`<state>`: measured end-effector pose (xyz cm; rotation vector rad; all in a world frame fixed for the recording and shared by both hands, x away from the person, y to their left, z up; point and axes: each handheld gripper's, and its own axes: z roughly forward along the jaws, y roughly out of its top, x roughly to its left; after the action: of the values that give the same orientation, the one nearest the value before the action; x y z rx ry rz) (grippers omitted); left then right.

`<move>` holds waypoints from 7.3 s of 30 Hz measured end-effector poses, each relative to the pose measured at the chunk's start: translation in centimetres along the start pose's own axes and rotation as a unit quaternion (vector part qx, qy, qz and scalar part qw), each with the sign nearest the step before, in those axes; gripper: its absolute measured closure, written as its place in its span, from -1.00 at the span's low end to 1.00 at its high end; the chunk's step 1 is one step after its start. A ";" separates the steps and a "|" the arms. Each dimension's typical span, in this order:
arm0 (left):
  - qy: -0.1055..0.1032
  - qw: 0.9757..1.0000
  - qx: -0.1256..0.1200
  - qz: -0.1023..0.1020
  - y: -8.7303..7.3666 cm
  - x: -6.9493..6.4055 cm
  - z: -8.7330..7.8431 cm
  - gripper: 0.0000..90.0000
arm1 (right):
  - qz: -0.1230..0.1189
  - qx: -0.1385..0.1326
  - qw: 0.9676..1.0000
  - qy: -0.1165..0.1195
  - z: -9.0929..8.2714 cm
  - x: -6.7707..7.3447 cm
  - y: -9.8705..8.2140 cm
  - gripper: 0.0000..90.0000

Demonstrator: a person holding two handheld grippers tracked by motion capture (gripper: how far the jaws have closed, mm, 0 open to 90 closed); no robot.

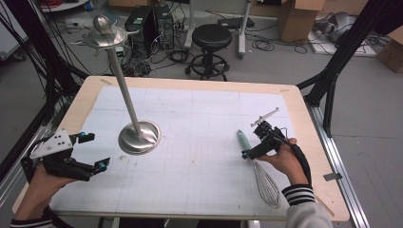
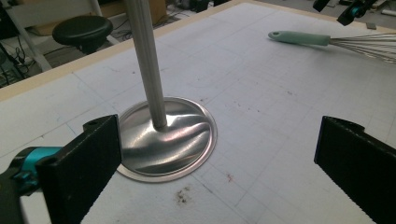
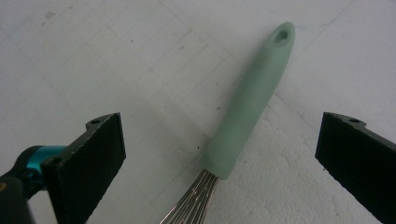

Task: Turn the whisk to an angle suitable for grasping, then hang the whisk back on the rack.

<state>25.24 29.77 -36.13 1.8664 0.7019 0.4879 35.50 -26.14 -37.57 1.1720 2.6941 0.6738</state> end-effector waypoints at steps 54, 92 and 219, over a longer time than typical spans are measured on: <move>-0.004 1.000 0.005 0.002 -0.1 -0.1 0.1 -0.96 | 0.044 0.117 0.992 0.005 3.8 -1.2 0.4 0.54; -0.012 1.000 0.013 0.007 -0.2 -0.3 0.6 -0.96 | -0.148 -0.075 0.981 0.098 -2.7 2.7 1.6 0.55; -0.264 0.954 -0.022 0.138 12.7 -7.5 6.8 -0.96 | -0.308 -0.256 0.846 0.352 -4.5 12.8 8.1 0.54</move>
<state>26.95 16.39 -27.10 1.9450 0.0719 0.1578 30.74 -13.70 -29.15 -0.1371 2.8041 1.7835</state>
